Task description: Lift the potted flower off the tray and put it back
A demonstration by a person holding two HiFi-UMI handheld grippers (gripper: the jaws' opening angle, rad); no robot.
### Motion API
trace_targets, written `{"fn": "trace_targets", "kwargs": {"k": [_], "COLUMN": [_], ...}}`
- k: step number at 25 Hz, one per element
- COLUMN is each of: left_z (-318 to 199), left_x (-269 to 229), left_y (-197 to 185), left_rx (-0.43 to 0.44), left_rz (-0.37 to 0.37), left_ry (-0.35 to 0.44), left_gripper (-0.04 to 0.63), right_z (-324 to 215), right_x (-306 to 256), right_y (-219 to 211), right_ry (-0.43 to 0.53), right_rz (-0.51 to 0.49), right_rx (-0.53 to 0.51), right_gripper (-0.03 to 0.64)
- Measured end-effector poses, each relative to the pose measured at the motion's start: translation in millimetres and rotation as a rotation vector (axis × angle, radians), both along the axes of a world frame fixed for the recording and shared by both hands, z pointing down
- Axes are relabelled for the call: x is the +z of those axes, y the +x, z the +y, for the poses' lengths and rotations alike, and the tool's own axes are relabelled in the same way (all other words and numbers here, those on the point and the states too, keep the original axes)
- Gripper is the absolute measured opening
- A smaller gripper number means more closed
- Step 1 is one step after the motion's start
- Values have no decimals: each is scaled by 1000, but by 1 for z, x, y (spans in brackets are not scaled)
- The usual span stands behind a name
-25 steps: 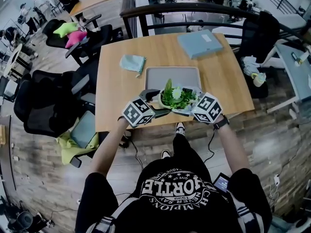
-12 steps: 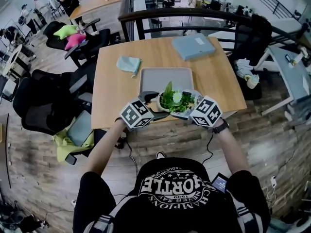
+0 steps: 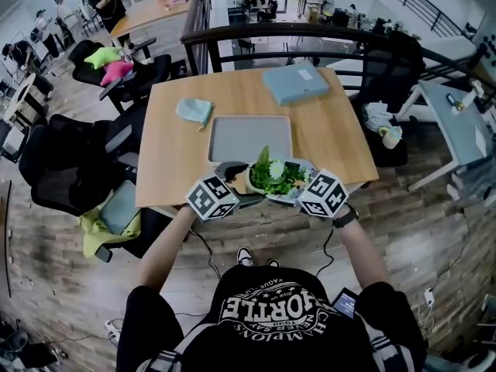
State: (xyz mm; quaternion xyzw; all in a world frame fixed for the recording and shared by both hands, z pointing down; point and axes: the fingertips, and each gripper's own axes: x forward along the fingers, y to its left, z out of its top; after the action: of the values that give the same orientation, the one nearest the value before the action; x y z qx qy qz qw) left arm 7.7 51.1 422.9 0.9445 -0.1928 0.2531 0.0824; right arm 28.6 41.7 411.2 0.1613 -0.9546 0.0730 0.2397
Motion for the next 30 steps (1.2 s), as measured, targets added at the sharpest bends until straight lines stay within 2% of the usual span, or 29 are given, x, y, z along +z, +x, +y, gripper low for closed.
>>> {"fn": "trace_targets", "kwargs": {"k": [13,22,30], "left_z": [23,39,41], "left_x": [-2,0,9], "left_y": [51,86,101], "left_rx": [17,24,26], "left_rz": [-14,13,21], "left_ry": [3,-4,-12], "left_gripper": [414,414,414], "right_z": [23,40,42], "right_x": [-2,0,8], "right_y": [50,86,101], "right_ry": [6,6,6], "right_rz": [-11,-17,8], "right_rx": [13,27,29], "right_gripper": [453,453,453]}}
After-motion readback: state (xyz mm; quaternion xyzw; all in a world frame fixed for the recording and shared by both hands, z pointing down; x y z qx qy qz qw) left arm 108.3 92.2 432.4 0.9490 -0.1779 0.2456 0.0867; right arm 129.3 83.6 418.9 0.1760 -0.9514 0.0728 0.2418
